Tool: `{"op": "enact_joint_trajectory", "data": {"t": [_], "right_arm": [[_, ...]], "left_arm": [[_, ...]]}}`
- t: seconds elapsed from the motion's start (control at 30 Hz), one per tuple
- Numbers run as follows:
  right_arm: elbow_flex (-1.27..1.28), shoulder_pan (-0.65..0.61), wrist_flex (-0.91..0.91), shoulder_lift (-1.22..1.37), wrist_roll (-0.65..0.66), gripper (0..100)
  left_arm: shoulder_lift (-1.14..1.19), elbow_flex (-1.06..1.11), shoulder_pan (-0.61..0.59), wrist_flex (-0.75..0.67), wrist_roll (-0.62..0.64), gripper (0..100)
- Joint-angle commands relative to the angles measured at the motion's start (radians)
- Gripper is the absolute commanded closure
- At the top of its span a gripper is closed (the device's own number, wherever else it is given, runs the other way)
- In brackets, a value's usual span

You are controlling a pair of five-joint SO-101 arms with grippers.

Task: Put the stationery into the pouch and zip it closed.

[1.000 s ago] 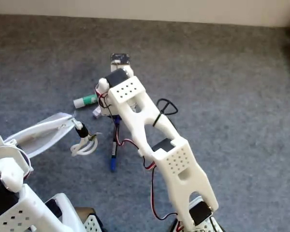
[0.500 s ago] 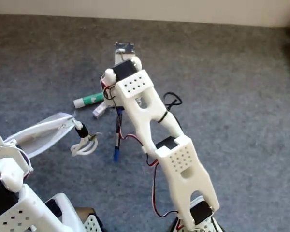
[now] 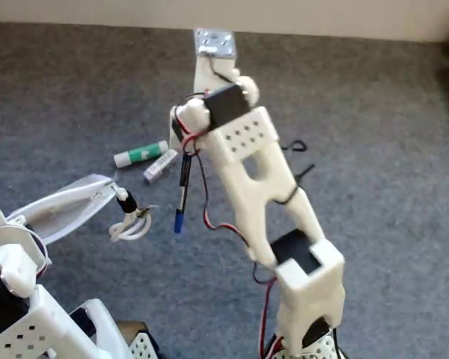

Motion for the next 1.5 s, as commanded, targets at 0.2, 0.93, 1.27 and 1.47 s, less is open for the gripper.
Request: {"op": "enact_joint_trajectory", "data": {"t": [0.2, 0.93, 1.27, 1.47], "right_arm": [[-0.015, -0.134, -0.025, -0.312, 0.020, 99.3], [-0.007, -0.415, -0.277, -0.559, 0.098, 99.3], [-0.007, -0.423, -0.344, -0.567, 0.091, 99.3], [-0.005, -0.421, -0.363, -0.567, 0.089, 99.3]], "left_arm": [[0.016, -0.007, -0.001, -0.003, -0.006, 99], [0.016, 0.002, -0.004, -0.005, -0.006, 99], [0.016, 0.002, -0.002, -0.005, -0.006, 99], [0.016, 0.002, -0.002, -0.005, -0.006, 99]]}}
